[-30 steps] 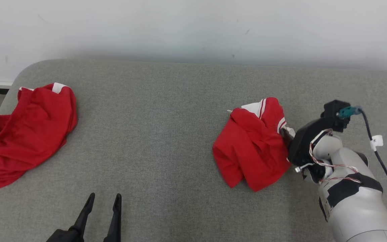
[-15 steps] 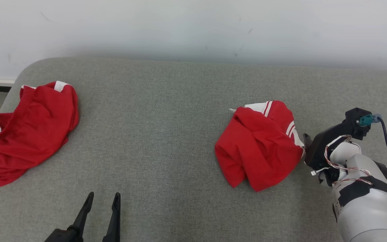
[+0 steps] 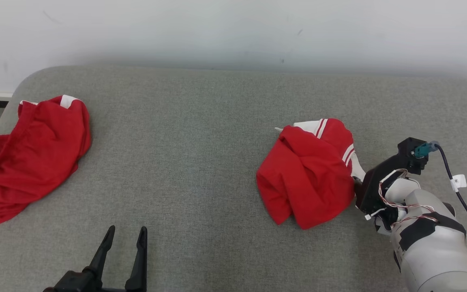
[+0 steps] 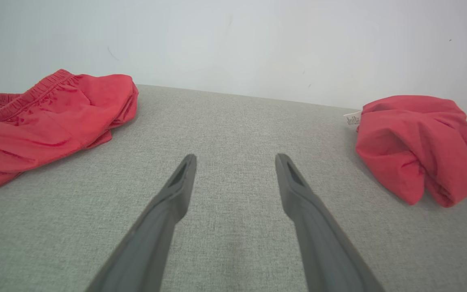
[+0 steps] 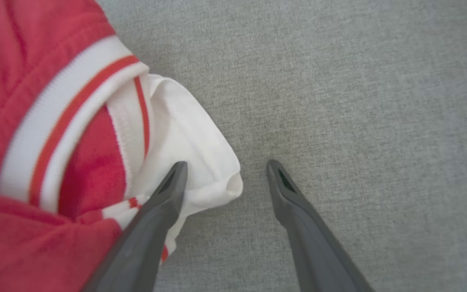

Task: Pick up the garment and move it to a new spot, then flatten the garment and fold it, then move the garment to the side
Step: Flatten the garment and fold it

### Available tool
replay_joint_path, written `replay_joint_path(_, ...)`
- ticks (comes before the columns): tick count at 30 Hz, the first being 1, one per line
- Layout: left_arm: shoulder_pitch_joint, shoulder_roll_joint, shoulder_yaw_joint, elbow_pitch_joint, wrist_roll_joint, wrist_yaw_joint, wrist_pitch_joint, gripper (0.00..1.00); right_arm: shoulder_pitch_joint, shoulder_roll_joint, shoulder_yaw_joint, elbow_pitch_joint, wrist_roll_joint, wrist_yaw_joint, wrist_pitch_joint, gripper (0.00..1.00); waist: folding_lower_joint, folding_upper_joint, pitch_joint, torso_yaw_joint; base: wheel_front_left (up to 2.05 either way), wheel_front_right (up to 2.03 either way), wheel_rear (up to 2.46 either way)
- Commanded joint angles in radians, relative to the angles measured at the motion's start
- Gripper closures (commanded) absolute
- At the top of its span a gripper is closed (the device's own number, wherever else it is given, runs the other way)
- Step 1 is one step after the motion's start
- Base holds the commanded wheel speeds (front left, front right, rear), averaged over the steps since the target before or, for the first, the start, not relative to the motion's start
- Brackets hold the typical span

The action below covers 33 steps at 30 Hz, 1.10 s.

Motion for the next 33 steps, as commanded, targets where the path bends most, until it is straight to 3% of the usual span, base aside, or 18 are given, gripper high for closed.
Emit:
replay_joint_path(1,-0.009,0.002,-0.002,-0.003,-0.004,0.001,-0.003,0.0,-0.006,0.0,0.01,0.008,0.009,-0.002,0.006,0.0,0.0001,-0.0001,0.009,0.005,0.0,0.0,0.0)
replay_joint_path(2,-0.013,0.003,-0.003,-0.003,-0.005,0.001,-0.003,0.0,-0.008,0.001,0.017,0.012,0.01,-0.002,0.015,0.0,0.0001,-0.0001,0.012,0.007,0.0,0.0,0.0)
replay_joint_path(3,-0.018,0.003,-0.005,-0.002,-0.005,0.001,-0.003,0.0,-0.008,0.001,0.025,0.015,0.013,-0.002,0.026,0.14,0.0001,-0.0001,0.015,0.009,0.0,0.0,0.0)
replay_joint_path(4,-0.021,0.004,-0.006,-0.001,-0.007,0.001,-0.003,0.0,-0.008,0.002,0.034,0.018,0.017,-0.002,0.035,0.5,0.0001,-0.0001,0.017,0.011,0.0,0.0,0.0)
replay_joint_path(5,-0.022,0.005,-0.006,0.0,-0.008,0.001,-0.003,0.0,-0.01,0.003,0.045,0.019,0.023,-0.002,0.038,1.0,0.0001,-0.0001,0.019,0.012,0.0,0.0,0.0)
replay_joint_path(8,-0.023,0.005,-0.005,0.005,-0.009,0.001,-0.003,0.0,-0.031,0.003,0.094,0.018,0.059,-0.002,0.035,1.0,0.0001,-0.0001,0.021,0.017,0.0,0.0,0.0)
replay_joint_path(14,-0.008,0.002,0.007,0.013,-0.004,0.001,-0.003,0.0,-0.148,0.0,0.256,0.014,0.205,-0.002,-0.069,1.0,0.0001,-0.0001,0.003,0.014,0.0,0.0,0.0)
replay_joint_path(18,-0.001,-0.001,0.016,0.014,0.002,0.001,-0.003,0.0,-0.264,0.001,0.489,-0.011,0.375,-0.002,-0.129,1.0,0.0001,-0.0001,-0.011,0.008,0.0,0.0,0.0)
replay_joint_path(22,0.005,-0.008,0.026,0.01,0.007,0.001,-0.003,0.0,-0.273,0.001,0.777,-0.205,0.554,-0.002,-0.096,1.0,0.0001,-0.0001,-0.03,-0.002,0.0,0.0,0.0)
replay_joint_path(24,0.014,-0.013,0.03,0.008,0.011,0.001,-0.003,0.0,-0.277,-0.001,0.862,-0.291,0.599,-0.002,-0.079,1.0,0.0001,-0.0001,-0.039,-0.006,0.0,0.0,0.0)
replay_joint_path(28,0.027,-0.022,0.027,0.006,0.015,0.001,-0.003,0.0,-0.319,0.0,0.938,-0.4,0.607,-0.002,-0.086,1.0,0.0001,-0.0001,-0.056,0.0,0.0,0.0,0.0)
replay_joint_path(33,0.045,-0.028,0.026,0.002,0.016,0.001,-0.003,0.0,-0.378,-0.001,0.959,-0.486,0.604,-0.002,-0.149,1.0,0.0001,-0.0001,-0.066,0.011,0.0,0.0,0.0)
